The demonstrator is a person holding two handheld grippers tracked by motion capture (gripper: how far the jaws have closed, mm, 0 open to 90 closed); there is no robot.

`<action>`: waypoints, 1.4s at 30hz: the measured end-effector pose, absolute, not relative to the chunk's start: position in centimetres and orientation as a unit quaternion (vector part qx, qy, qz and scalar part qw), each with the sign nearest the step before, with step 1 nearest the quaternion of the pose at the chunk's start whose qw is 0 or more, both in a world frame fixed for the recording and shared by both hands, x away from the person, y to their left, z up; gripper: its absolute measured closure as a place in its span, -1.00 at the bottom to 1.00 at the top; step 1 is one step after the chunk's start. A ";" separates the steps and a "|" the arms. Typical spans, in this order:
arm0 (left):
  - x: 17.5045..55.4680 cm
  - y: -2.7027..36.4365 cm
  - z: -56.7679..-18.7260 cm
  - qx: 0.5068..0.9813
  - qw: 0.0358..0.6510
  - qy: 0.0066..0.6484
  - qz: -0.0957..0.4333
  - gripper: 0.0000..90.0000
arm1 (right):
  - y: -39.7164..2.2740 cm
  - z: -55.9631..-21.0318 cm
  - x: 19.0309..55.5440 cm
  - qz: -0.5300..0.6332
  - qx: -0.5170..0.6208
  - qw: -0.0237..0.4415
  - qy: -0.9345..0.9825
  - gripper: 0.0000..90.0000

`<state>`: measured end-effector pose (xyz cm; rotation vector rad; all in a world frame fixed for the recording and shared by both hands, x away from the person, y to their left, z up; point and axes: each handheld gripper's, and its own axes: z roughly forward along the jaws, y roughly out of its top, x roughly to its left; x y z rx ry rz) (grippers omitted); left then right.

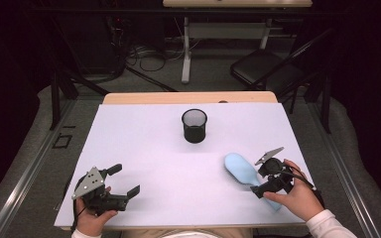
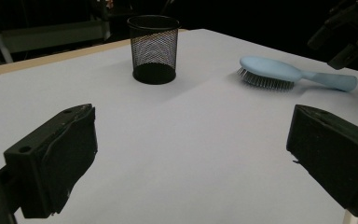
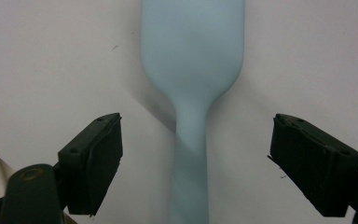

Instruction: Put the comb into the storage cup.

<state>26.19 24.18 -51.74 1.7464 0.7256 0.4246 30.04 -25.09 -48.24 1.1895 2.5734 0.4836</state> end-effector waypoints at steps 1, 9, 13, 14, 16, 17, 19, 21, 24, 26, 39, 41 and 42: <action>26.2 24.2 -51.7 0.743 0.566 0.309 0.181 -0.96 | -25.1 -48.2 30.0 0.167 0.410 0.132 0.887 -0.62; 26.2 24.2 -51.8 0.744 0.565 0.308 0.181 -0.96 | -25.0 -48.5 30.2 0.175 0.407 0.121 0.888 -0.48; 26.2 24.1 -51.8 0.743 0.567 0.307 0.180 -0.96 | -25.0 -48.3 30.3 0.170 0.404 0.115 0.891 -0.45; 26.2 24.1 -51.7 0.743 0.566 0.307 0.180 -0.96 | -25.0 -48.3 30.4 0.166 0.404 0.112 0.893 -0.43; 26.2 24.2 -51.7 0.744 0.566 0.307 0.181 -0.95 | -25.0 -48.4 30.4 0.176 0.403 0.112 0.891 -0.42; 26.2 24.2 -51.7 0.743 0.566 0.307 0.181 -0.95 | -24.9 -48.3 30.4 0.174 0.403 0.112 0.892 -0.37; 26.2 24.2 -51.7 0.743 0.566 0.307 0.182 -0.95 | -24.8 -48.1 30.5 0.161 0.403 0.104 0.895 -0.32; 26.2 24.2 -51.7 0.744 0.567 0.305 0.181 -0.95 | -24.8 -48.3 30.5 0.168 0.398 0.108 0.895 -0.30; 26.2 24.2 -51.7 0.744 0.567 0.305 0.181 -0.95 | -24.7 -48.5 30.6 0.154 0.393 0.104 0.900 -0.27; 26.2 24.2 -51.7 0.744 0.567 0.305 0.181 -0.95 | -24.6 -48.7 30.6 0.152 0.394 0.108 0.900 -0.24; 26.2 24.1 -51.8 0.745 0.567 0.303 0.179 -0.94 | -24.7 -49.7 31.4 0.129 0.408 0.098 0.898 -0.04; 26.2 24.1 -51.8 0.744 0.567 0.304 0.179 -0.94 | -24.7 -50.0 31.5 0.139 0.408 0.100 0.897 -0.01; 26.2 24.1 -51.8 0.744 0.567 0.305 0.180 -0.94 | -24.7 -50.1 31.5 0.143 0.411 0.102 0.895 0.00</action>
